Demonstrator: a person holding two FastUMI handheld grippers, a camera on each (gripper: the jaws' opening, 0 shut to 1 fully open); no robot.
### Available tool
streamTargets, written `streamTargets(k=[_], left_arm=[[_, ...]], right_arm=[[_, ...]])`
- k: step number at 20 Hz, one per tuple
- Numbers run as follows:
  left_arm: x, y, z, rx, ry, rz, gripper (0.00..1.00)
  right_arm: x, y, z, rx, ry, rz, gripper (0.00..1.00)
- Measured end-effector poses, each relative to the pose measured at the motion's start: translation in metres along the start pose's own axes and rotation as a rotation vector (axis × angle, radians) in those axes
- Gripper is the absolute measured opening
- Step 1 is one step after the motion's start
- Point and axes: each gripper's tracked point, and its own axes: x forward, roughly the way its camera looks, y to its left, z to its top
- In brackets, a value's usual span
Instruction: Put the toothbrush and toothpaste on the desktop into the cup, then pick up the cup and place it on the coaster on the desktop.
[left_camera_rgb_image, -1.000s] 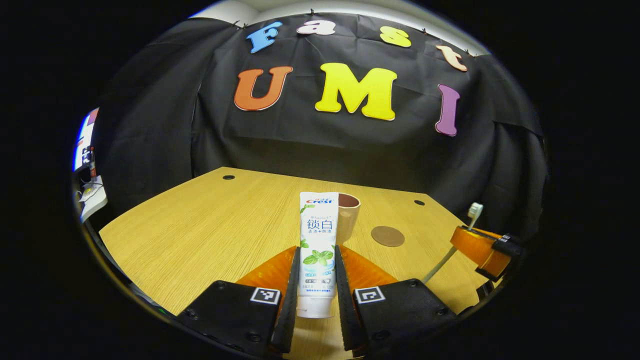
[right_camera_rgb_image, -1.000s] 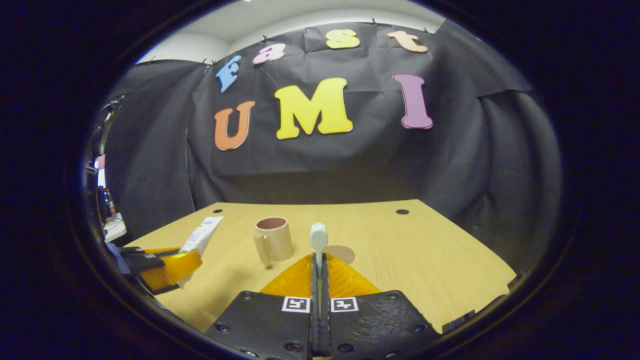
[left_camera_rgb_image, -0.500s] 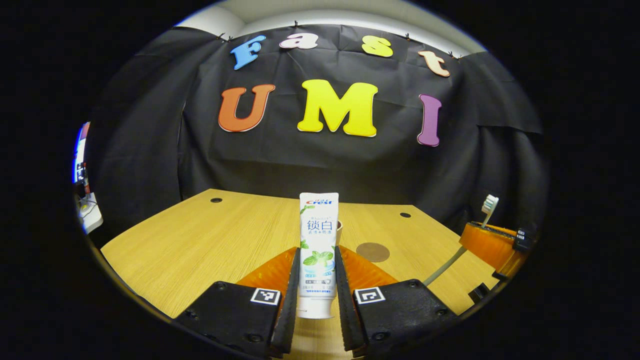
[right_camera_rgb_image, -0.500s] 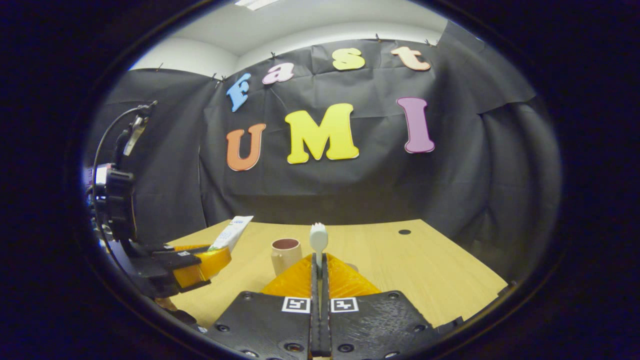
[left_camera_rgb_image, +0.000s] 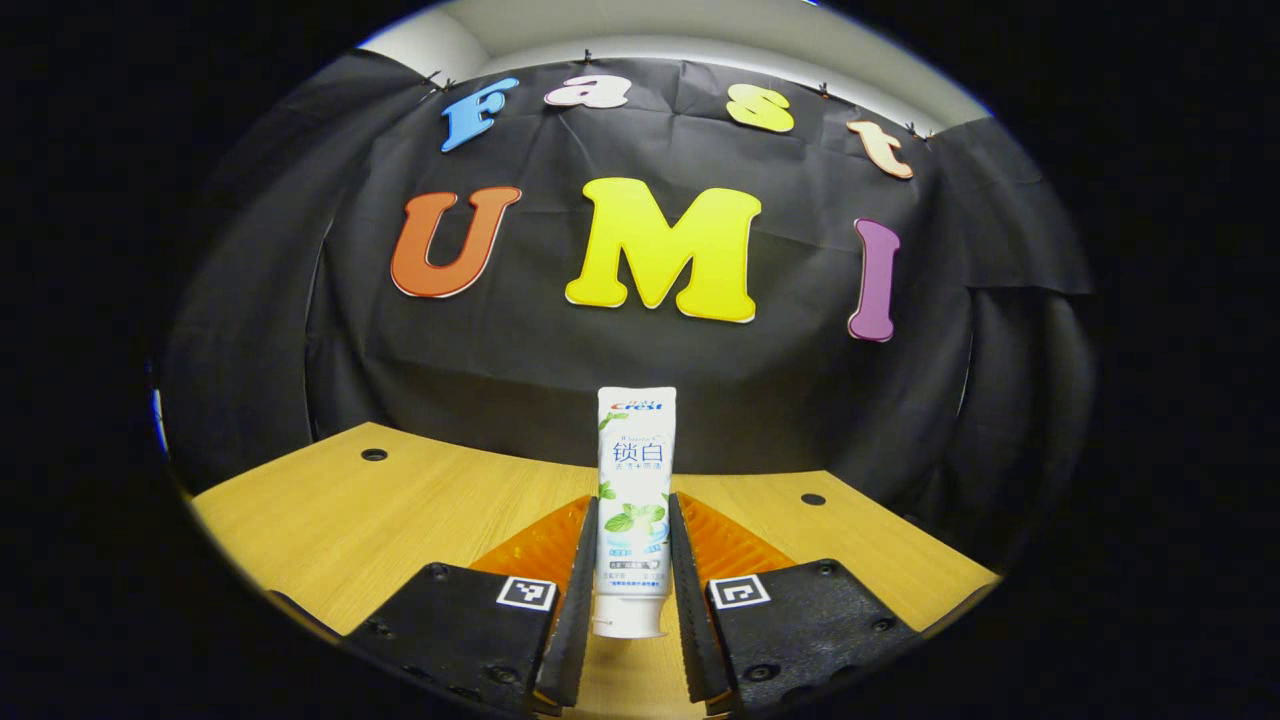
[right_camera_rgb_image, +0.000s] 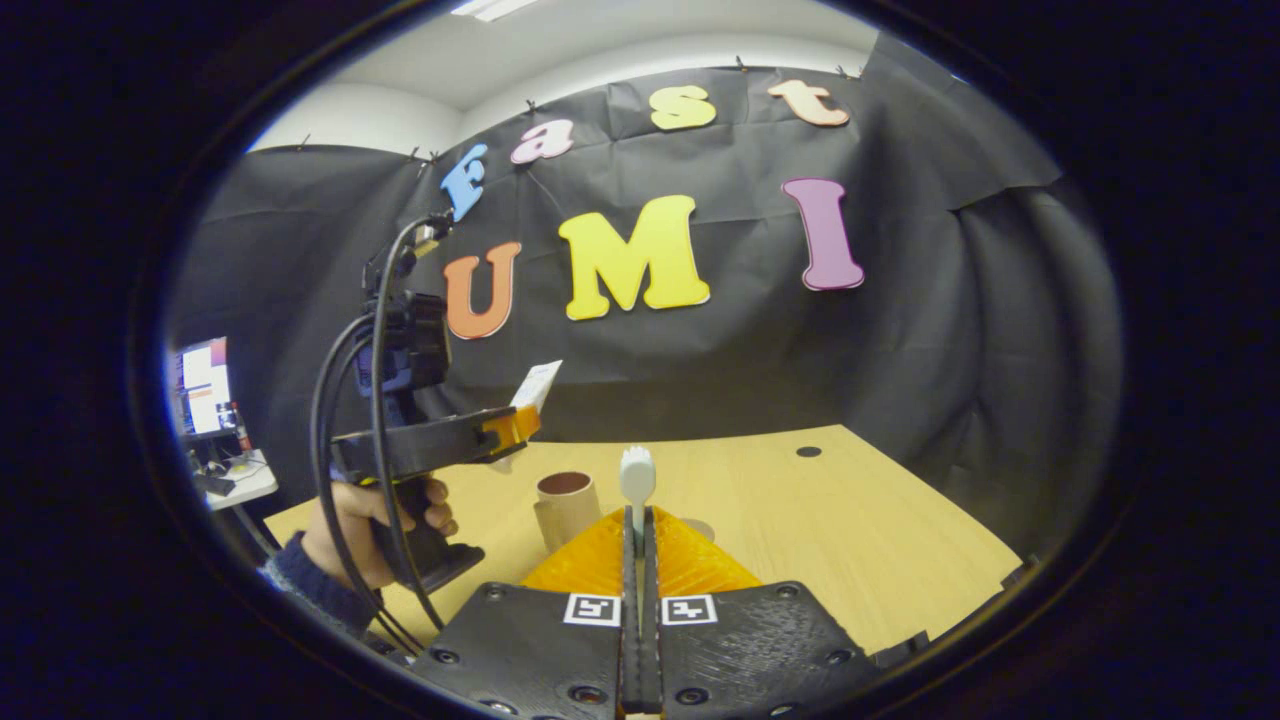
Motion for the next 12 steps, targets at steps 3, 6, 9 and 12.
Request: streamTargets(k=[3, 6, 9, 12], left_arm=[[0.031, 0.002, -0.015, 0.015, 0.026, -0.013, 0.42], [0.04, 0.004, -0.026, 0.017, 0.052, 0.0, 0.42], [0.042, 0.001, -0.029, 0.011, 0.054, -0.004, 0.44], [0.042, -0.006, -0.027, 0.023, 0.043, -0.015, 0.45]], right_arm=[[0.002, -0.003, 0.002, 0.005, -0.001, -0.005, 0.0], [-0.004, -0.005, 0.005, 0.009, -0.008, -0.003, 0.0], [-0.009, -0.006, 0.009, 0.005, -0.019, 0.005, 0.0], [-0.013, -0.004, 0.011, 0.0, -0.027, 0.01, 0.0]])
